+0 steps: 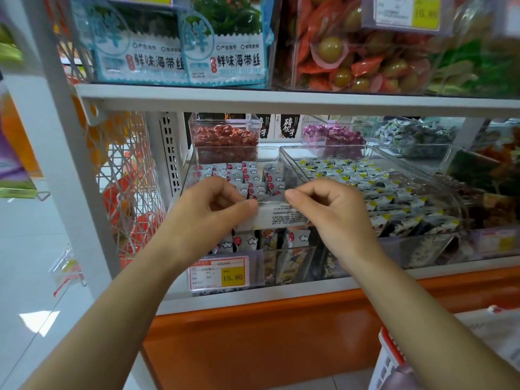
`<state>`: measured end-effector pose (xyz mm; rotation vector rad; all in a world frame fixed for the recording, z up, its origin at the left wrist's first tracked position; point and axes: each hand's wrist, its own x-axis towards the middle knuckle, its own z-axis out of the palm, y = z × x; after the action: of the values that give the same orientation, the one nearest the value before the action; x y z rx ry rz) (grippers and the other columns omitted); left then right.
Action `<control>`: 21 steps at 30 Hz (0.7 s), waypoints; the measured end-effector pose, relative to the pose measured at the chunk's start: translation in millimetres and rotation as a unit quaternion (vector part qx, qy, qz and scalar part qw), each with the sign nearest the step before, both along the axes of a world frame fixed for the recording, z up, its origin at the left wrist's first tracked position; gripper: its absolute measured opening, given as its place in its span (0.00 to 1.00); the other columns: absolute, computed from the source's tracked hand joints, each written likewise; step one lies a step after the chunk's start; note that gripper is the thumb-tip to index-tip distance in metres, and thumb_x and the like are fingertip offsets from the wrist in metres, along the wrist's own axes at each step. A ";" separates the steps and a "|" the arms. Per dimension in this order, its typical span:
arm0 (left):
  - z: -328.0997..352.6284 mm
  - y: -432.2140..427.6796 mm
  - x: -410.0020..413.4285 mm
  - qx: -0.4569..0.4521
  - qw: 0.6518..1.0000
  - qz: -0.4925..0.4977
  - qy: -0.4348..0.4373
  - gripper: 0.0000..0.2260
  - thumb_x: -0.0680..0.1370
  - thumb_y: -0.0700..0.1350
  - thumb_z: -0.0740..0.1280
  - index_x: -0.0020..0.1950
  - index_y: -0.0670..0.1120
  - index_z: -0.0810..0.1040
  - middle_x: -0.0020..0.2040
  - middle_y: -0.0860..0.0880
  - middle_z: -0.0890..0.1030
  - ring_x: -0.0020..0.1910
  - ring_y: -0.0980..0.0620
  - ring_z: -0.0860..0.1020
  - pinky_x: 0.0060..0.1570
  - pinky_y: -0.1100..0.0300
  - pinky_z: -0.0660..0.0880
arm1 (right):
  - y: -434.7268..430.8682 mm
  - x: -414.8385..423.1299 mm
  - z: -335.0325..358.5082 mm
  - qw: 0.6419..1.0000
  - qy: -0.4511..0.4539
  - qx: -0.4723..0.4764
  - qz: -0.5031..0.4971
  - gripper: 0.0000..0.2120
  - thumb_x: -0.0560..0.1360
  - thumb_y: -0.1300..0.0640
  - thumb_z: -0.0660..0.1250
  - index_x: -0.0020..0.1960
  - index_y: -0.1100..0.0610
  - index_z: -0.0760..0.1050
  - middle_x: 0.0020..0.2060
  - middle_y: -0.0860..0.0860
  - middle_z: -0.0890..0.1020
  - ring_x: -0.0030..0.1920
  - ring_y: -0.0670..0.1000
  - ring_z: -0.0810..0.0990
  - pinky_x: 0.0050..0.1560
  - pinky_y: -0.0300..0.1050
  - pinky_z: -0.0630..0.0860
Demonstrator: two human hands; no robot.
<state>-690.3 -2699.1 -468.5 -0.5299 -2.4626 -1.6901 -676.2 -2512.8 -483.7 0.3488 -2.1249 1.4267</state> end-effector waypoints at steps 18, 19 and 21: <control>0.5 -8.8 -4.9 0.025 0.997 -0.065 -0.044 0.13 0.68 0.48 0.70 0.49 0.43 0.77 0.46 0.45 0.80 0.40 0.52 0.83 0.39 0.59 0.81 | -1.1 -0.7 -1.0 0.999 -0.023 -0.033 -0.005 0.09 0.73 0.55 0.70 0.34 0.48 0.81 0.32 0.47 0.83 0.38 0.52 0.82 0.44 0.59 0.79; 0.0 -8.4 -4.7 0.031 0.996 -0.069 -0.054 0.12 0.69 0.44 0.71 0.50 0.44 0.76 0.49 0.44 0.80 0.42 0.51 0.83 0.39 0.61 0.81 | 0.2 -1.5 -0.5 0.998 -0.039 -0.040 -0.001 0.09 0.73 0.55 0.70 0.34 0.49 0.81 0.32 0.48 0.83 0.39 0.53 0.82 0.44 0.60 0.79; 0.1 -9.0 -4.7 0.038 0.995 -0.066 -0.063 0.10 0.71 0.40 0.70 0.50 0.44 0.76 0.51 0.43 0.79 0.43 0.51 0.83 0.39 0.64 0.79 | 4.7 -3.4 2.8 0.994 -0.092 -0.049 0.031 0.09 0.72 0.57 0.70 0.33 0.50 0.82 0.32 0.49 0.83 0.39 0.53 0.83 0.40 0.54 0.81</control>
<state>-695.0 -2708.0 -468.5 -0.6079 -2.4861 -1.9156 -679.7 -2508.1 -480.9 0.2567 -2.1951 1.6496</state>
